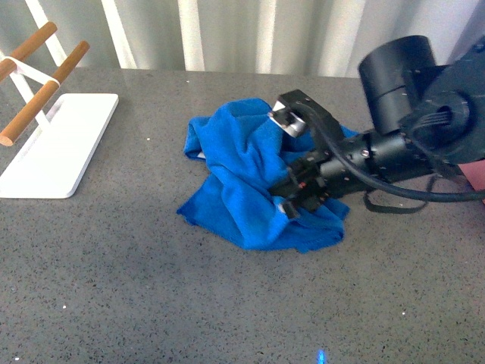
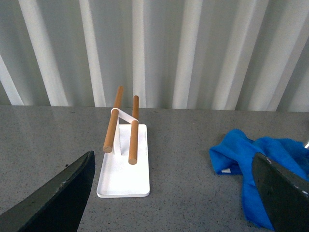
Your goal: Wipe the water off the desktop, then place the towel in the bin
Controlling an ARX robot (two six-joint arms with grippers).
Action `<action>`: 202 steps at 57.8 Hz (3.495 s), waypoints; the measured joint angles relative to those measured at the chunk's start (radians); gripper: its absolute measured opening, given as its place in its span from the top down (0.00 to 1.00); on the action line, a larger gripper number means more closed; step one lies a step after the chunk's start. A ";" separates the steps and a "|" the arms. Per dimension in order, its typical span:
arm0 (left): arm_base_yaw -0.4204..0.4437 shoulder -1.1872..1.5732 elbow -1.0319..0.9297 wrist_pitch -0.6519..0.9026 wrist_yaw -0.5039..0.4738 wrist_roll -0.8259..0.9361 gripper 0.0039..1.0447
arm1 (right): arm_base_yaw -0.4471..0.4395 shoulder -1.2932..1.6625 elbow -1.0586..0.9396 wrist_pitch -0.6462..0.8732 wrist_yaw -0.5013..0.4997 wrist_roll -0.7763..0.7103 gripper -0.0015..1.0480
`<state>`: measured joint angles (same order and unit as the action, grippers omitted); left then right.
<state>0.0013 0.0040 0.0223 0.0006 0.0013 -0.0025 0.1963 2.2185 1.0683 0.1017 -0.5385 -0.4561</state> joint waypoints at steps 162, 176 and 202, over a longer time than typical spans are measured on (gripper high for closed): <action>0.000 0.000 0.000 0.000 0.000 0.000 0.06 | -0.903 -0.558 0.175 -0.238 -0.104 0.106 0.97; 0.000 0.000 0.000 0.000 0.000 0.000 0.06 | -0.815 -0.418 0.142 -0.134 -0.071 0.129 0.97; 0.000 0.000 0.000 0.000 -0.001 0.000 0.06 | -0.707 -0.246 0.129 -0.183 0.154 0.109 0.83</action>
<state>0.0013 0.0040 0.0223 0.0006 0.0006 -0.0025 -0.5110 1.9728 1.1969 -0.0818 -0.3843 -0.3473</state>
